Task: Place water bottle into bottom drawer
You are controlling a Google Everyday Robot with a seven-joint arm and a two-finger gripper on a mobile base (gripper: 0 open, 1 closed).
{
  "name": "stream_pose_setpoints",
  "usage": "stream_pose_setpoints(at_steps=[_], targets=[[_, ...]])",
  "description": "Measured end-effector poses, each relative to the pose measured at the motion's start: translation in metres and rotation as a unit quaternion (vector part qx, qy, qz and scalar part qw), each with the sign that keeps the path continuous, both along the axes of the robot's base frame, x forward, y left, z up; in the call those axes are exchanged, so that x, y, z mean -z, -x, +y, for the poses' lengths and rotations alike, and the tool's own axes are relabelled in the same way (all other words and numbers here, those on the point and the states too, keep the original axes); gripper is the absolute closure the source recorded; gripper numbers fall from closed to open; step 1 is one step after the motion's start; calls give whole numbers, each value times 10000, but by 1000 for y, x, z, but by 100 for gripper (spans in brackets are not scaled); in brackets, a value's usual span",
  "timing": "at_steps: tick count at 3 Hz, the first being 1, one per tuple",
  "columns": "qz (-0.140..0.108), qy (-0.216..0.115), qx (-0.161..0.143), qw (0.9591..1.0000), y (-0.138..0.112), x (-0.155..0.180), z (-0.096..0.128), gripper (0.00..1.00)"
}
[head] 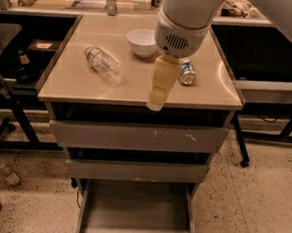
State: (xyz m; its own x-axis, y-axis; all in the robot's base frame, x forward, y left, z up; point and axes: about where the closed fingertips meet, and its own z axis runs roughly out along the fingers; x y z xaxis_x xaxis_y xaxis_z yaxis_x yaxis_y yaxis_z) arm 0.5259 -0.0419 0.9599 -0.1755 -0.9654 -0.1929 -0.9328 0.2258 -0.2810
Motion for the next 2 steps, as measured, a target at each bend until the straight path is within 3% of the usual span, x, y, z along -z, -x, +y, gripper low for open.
stream_pose_setpoints(at_steps=[1, 2], targets=[[157, -87, 264, 9995, -34, 5, 17, 0], [343, -95, 276, 9990, -46, 7, 39, 0]])
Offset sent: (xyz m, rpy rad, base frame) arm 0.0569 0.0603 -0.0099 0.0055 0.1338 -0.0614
